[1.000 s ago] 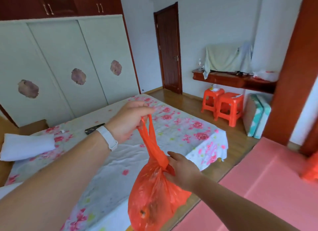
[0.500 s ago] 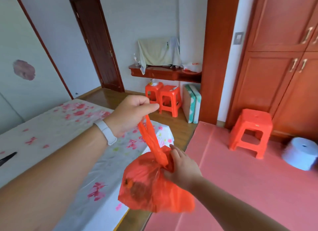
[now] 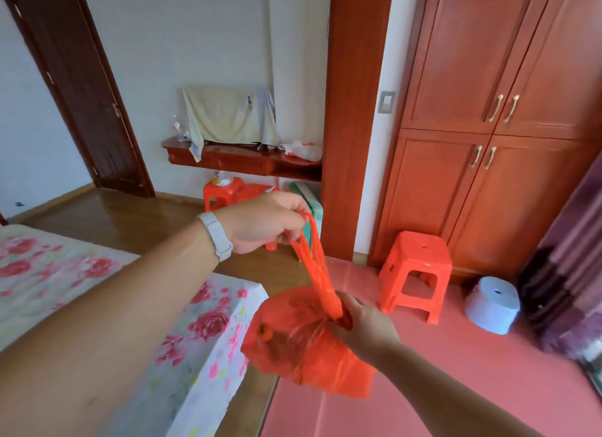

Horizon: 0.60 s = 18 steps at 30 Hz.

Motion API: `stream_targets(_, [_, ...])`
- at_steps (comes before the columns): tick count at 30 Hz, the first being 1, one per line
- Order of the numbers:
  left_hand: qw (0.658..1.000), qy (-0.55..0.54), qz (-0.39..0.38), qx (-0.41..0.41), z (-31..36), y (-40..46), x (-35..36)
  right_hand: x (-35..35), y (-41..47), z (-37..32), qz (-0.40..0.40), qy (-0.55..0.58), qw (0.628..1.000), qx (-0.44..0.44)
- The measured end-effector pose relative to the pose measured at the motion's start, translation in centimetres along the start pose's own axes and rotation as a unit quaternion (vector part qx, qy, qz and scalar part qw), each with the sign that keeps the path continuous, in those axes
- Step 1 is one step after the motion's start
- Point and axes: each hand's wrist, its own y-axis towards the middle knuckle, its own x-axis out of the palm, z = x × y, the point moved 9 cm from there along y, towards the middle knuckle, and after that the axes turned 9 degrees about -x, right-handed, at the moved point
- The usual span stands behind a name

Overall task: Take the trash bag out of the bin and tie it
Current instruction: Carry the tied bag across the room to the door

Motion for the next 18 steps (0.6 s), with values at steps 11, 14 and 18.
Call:
stream_targets(11, [0.992, -0.101, 0.067, 0.032, 2.0, 18.8, -4.2, -1.6, 15.2, 10.7, 0.052, -0.043, 0.997, -0.023])
stream_targets(14, [0.990, -0.111, 0.090, 0.017, 2.5, 24.2, -5.9, -1.8, 20.2, 14.5, 0.045, -0.025, 0.998, -0.034])
stream_targets(18, [0.986, -0.111, 0.122, 0.004, 4.1, 30.8, -7.9, -2.5, 26.7, 18.3, 0.039, 0.005, 0.997, -0.060])
